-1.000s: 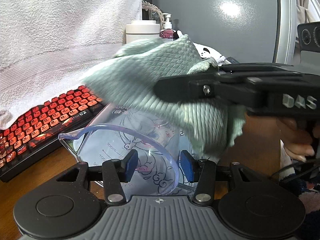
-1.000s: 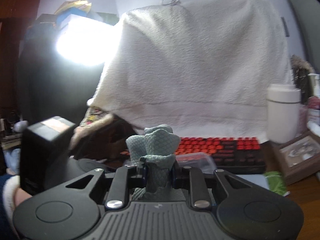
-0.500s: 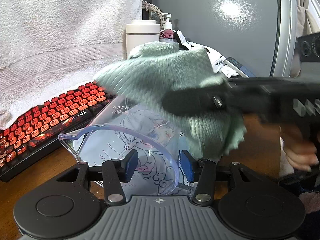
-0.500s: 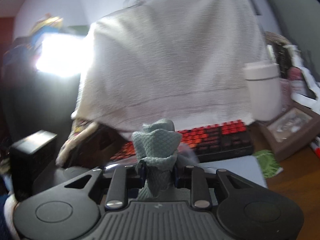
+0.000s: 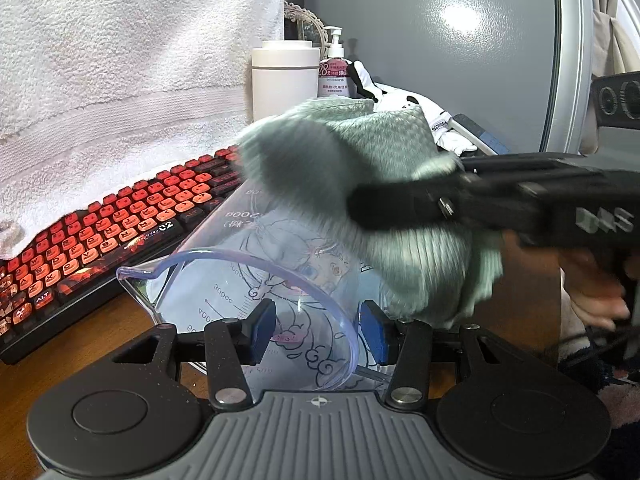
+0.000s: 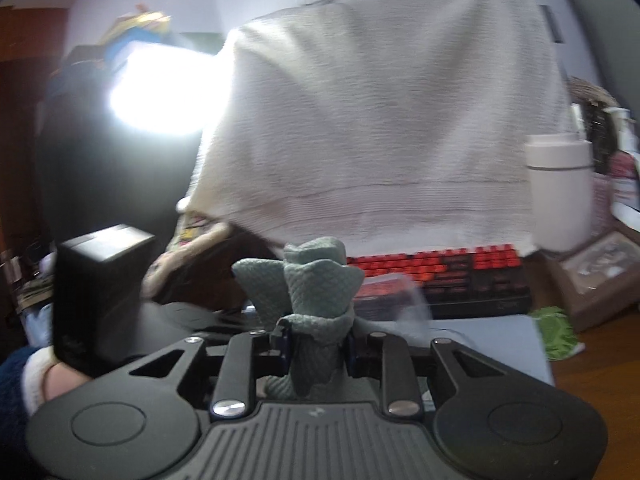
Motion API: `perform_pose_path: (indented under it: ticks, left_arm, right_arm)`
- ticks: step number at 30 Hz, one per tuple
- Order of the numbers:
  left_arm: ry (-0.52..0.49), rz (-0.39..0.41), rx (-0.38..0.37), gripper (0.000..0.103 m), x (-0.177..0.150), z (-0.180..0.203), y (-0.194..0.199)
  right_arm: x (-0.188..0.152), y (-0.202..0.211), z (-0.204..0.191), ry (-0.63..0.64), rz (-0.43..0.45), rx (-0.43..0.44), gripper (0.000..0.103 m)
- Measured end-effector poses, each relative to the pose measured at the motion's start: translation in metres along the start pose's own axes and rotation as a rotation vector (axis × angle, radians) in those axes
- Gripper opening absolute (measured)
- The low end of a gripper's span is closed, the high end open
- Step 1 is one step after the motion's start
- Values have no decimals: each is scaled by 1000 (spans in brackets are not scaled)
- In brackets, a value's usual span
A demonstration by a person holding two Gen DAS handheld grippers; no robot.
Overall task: Clean container
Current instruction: 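Rub the cloth back and forth on the jug's wall, right tool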
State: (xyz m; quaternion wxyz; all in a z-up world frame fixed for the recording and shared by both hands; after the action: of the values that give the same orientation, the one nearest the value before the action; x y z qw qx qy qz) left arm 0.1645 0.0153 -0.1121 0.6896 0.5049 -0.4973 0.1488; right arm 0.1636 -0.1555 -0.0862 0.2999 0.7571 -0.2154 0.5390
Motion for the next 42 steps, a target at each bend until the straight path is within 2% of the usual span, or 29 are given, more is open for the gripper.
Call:
perform_pose_path:
  ticks: [4, 7, 10, 17, 21, 24, 34, 37, 42]
  left_arm:
    - [0, 0, 0, 47, 0, 0, 1]
    - [2, 0, -1, 47, 0, 0, 1]
    - [3, 0, -1, 47, 0, 0, 1]
    - [4, 0, -2, 47, 0, 0, 2]
    - [2, 0, 0, 47, 0, 0, 2]
    - [3, 0, -1, 47, 0, 0, 1]
    - [5, 0, -2, 47, 1, 0, 1]
    - [3, 0, 0, 47, 1, 0, 1]
    - [4, 0, 0, 47, 0, 1, 1]
  right_arm:
    - [2, 2, 25, -56, 6, -95, 24]
    - [1, 2, 36, -109, 3, -105, 24]
    - [0, 1, 30, -101, -3, -68, 24]
    - [-1, -3, -18, 14, -39, 117, 24]
    - [0, -3, -24, 13, -40, 135, 24]
    - [1, -3, -14, -8, -37, 110, 23]
    - [6, -1, 42, -117, -19, -94, 23]
    - [5, -1, 45, -156, -26, -88, 22]
    - [5, -6, 17, -82, -44, -22, 23]
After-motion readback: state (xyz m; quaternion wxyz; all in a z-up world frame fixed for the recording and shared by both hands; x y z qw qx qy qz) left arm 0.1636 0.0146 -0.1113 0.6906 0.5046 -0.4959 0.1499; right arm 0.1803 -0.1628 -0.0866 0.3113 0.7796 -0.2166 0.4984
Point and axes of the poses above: each gripper's, at about its wrist camera, not at the fingertips, and y roughly against the way its jaws point, z to its right, x to its top, the point moved 4 cm from there along -y, roughly the way its jaws point, and after that the axes turned 1 degree about z, right-handed, at the moved point
